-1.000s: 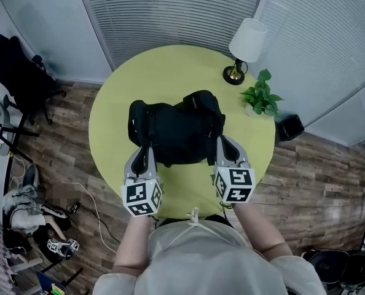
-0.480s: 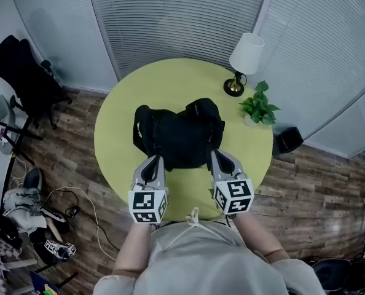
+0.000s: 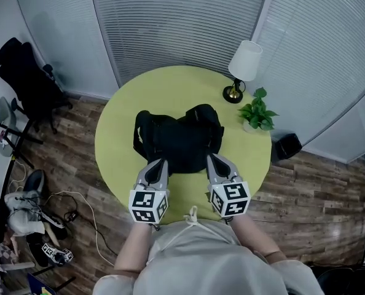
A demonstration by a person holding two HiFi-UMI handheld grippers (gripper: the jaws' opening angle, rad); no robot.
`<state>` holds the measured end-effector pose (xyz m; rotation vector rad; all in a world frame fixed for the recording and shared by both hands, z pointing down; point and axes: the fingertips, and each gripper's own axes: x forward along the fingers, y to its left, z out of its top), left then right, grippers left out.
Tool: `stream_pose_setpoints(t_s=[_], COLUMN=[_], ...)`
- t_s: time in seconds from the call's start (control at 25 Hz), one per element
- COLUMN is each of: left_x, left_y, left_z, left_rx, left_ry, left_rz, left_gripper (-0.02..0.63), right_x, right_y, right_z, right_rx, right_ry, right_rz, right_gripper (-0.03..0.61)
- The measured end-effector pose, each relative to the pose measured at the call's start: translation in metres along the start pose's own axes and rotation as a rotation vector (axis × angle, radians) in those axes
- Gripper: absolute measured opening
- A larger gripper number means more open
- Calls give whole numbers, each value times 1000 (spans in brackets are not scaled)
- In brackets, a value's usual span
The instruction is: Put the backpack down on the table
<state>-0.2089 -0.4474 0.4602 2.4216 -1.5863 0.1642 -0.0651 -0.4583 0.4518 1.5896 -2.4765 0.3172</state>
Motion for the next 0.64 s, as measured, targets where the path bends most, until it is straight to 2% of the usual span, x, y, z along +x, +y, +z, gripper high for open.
stream_pose_setpoints(t_s=[0.32,0.64], left_x=[4,8], left_y=[-3,-5], left_z=[8,1], left_rx=[20,37], left_ry=[-20,2], left_rz=[-11,-18], left_gripper=[5,5], right_x=[5,13], right_y=[0,1], right_z=[4,-1], right_rx=[-14,-15], right_ry=[-5,0], right_rz=[-9,9], right_gripper=[-2,-2])
